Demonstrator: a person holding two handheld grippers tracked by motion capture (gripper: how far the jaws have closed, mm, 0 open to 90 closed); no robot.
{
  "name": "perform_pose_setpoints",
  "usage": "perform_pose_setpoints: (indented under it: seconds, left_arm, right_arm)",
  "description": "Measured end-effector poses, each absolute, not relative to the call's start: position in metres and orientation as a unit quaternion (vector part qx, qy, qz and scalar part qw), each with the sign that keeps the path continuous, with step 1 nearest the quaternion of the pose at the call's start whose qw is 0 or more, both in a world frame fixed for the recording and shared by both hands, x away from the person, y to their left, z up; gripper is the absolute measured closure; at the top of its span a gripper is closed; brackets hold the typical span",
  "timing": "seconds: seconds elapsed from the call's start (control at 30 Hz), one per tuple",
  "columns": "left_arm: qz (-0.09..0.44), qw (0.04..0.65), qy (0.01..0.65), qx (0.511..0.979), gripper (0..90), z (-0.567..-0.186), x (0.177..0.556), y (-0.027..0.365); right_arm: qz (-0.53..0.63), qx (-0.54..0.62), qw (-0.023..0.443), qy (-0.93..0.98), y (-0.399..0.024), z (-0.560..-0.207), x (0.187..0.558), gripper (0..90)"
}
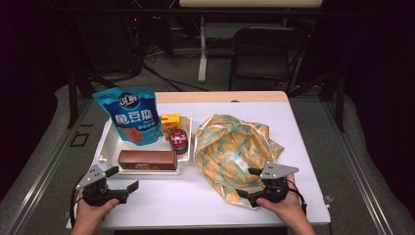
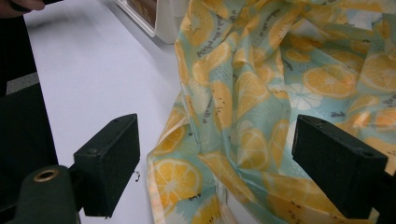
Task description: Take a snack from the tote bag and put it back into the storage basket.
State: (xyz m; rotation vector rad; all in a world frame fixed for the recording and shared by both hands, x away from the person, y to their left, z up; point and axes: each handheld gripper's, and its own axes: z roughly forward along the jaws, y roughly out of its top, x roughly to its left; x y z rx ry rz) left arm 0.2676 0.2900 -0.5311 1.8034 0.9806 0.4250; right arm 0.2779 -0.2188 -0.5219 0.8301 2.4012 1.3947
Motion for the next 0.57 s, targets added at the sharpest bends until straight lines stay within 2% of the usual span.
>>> perform_pose_setpoints:
  seconds: [0.57]
  left_arm:
    - [0.172, 0.505, 0.414, 0.738, 0.0, -0.532, 0.268, 0.299]
  right_arm:
    - [0.485, 0.316, 0.142, 0.803, -0.244, -0.519, 0.278, 12.9]
